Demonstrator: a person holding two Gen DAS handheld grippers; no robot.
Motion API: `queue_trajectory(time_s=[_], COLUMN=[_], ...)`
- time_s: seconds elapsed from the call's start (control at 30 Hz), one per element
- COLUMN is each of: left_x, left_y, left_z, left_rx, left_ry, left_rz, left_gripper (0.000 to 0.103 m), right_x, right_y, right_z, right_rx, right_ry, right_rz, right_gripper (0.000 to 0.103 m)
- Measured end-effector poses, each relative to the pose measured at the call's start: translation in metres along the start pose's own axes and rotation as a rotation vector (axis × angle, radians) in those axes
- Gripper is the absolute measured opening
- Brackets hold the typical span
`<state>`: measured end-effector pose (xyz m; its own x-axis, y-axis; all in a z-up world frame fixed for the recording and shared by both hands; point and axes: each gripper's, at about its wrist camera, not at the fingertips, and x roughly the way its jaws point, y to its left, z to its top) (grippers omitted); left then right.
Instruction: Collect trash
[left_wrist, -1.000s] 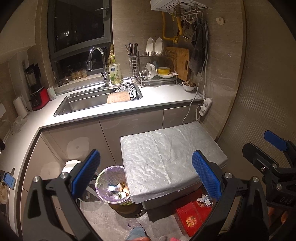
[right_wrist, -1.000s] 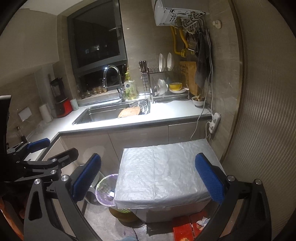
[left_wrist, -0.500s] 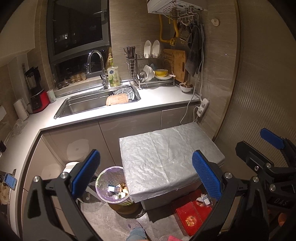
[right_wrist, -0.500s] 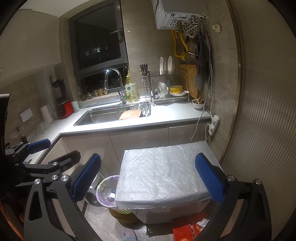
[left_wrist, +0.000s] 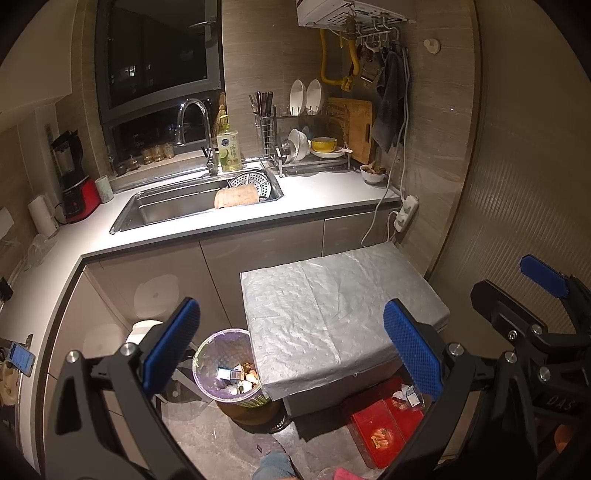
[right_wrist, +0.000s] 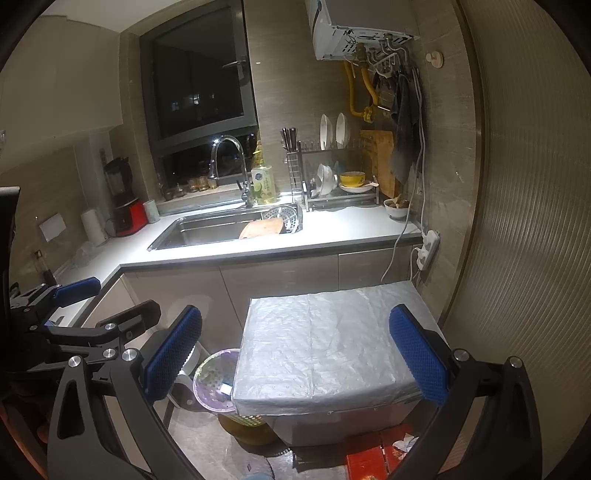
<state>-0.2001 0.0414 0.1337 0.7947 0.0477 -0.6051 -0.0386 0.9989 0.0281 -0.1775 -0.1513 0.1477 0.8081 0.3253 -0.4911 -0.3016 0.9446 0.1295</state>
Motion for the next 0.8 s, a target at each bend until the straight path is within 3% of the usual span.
queue_trajectory(time_s=[0.8], left_x=[0.0001], left_y=[0.0013], left_z=[-0.0049], left_rx=[0.022], left_ry=[-0.011], left_rz=[0.008], left_gripper=[0.095], right_x=[0.0008], right_y=[-0.0037], right_z=[0.0015], right_rx=[-0.006], right_ry=[0.008], right_rz=[0.001], right_gripper=[0.101])
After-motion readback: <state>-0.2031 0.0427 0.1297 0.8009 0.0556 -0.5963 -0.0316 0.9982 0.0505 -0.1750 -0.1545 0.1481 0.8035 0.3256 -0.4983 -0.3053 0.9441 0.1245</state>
